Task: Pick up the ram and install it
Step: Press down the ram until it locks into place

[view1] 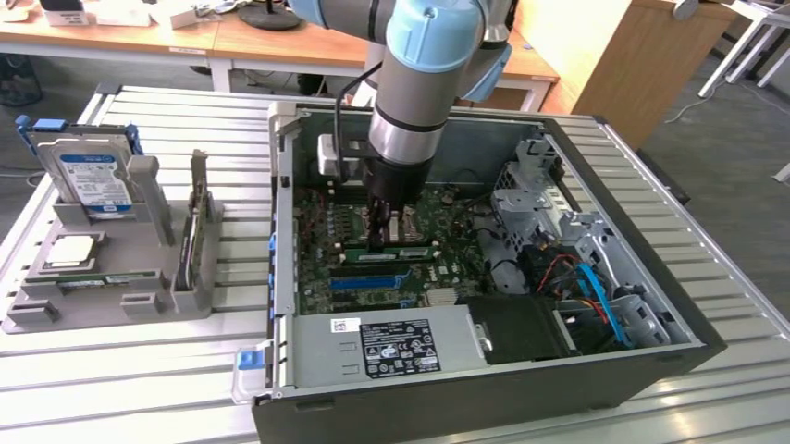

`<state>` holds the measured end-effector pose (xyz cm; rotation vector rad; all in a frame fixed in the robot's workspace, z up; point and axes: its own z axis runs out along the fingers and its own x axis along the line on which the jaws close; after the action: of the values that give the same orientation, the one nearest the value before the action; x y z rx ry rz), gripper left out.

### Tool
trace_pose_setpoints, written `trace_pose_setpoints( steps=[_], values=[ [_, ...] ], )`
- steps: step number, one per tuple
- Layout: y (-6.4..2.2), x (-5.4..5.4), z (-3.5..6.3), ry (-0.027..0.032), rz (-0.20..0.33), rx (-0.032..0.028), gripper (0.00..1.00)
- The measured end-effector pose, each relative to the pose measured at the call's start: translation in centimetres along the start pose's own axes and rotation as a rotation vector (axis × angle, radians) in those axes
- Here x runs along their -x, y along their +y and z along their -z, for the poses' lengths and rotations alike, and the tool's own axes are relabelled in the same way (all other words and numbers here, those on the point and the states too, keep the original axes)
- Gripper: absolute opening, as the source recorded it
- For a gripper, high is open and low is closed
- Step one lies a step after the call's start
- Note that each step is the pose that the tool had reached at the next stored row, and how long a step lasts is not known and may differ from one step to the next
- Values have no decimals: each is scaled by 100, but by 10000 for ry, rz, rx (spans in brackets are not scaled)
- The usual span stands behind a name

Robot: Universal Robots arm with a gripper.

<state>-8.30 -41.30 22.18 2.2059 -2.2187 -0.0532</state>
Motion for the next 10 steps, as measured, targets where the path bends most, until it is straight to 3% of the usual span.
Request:
trace_pose_setpoints(
  steps=[10],
  values=[
    [5,2,147,2,0,0,11]
  ],
)
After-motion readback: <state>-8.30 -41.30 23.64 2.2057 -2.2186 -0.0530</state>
